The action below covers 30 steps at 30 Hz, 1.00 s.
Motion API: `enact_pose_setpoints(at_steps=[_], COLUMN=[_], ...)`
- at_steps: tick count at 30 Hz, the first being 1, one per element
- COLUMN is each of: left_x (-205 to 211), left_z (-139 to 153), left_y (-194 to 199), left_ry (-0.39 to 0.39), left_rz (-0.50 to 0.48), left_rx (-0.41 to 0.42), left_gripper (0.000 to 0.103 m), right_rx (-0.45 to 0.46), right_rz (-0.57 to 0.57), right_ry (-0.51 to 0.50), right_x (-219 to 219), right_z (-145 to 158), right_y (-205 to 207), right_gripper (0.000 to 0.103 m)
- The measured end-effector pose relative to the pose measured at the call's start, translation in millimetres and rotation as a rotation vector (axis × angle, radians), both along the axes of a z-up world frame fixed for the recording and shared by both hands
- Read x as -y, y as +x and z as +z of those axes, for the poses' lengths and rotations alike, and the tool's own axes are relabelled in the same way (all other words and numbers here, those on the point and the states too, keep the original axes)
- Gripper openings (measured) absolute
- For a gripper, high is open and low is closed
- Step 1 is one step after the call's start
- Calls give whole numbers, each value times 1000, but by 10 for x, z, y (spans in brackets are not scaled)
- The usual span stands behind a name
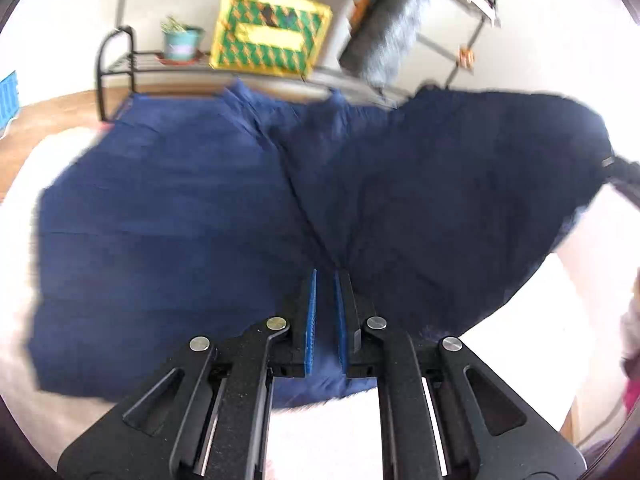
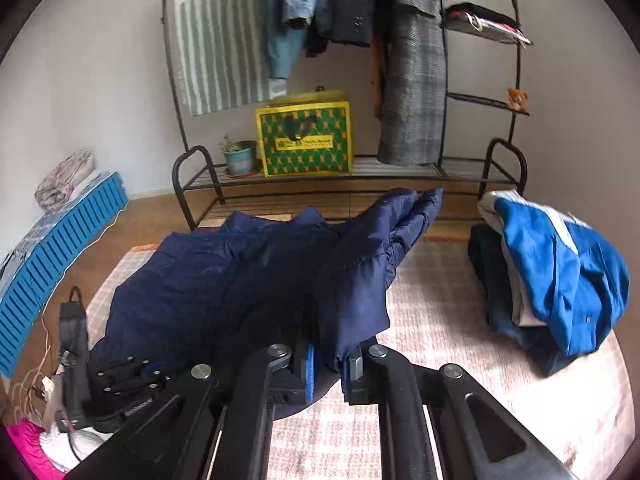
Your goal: Fold large clothes
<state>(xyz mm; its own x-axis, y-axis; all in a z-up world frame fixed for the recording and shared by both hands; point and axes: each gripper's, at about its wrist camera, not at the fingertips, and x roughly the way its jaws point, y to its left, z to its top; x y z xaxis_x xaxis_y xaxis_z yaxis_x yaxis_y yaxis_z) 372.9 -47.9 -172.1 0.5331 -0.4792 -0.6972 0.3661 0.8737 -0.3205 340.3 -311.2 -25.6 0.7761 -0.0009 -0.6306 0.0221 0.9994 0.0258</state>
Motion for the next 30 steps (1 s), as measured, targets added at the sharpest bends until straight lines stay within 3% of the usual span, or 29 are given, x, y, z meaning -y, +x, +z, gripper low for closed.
enact_pose_setpoints(at_steps=[6,15,19,25,30], left_x=[-1195,-2630,-2954,-3170,-3206], left_z=[521,588,483,311,255], left_y=[-372,-757,-819,-895,-897], left_ry=[-38,-96,-114,-107,-103], left_rz=[201,494,558,602,607], left_rx=[107,103,81,47,32], left_gripper=[10,10,10,10,10], right_rx=[62,62,7,-162,-231], right_rz=[144,382,492,611,665], right_ry=[-121,-165,-136,-101,-136], right_x=[-783,-2099,-2733,-3592,-3860], right_z=[220,161,-122,-1020,-1583], right_y=[133,286,394,579,552], right_gripper=[7,7,7,7,8])
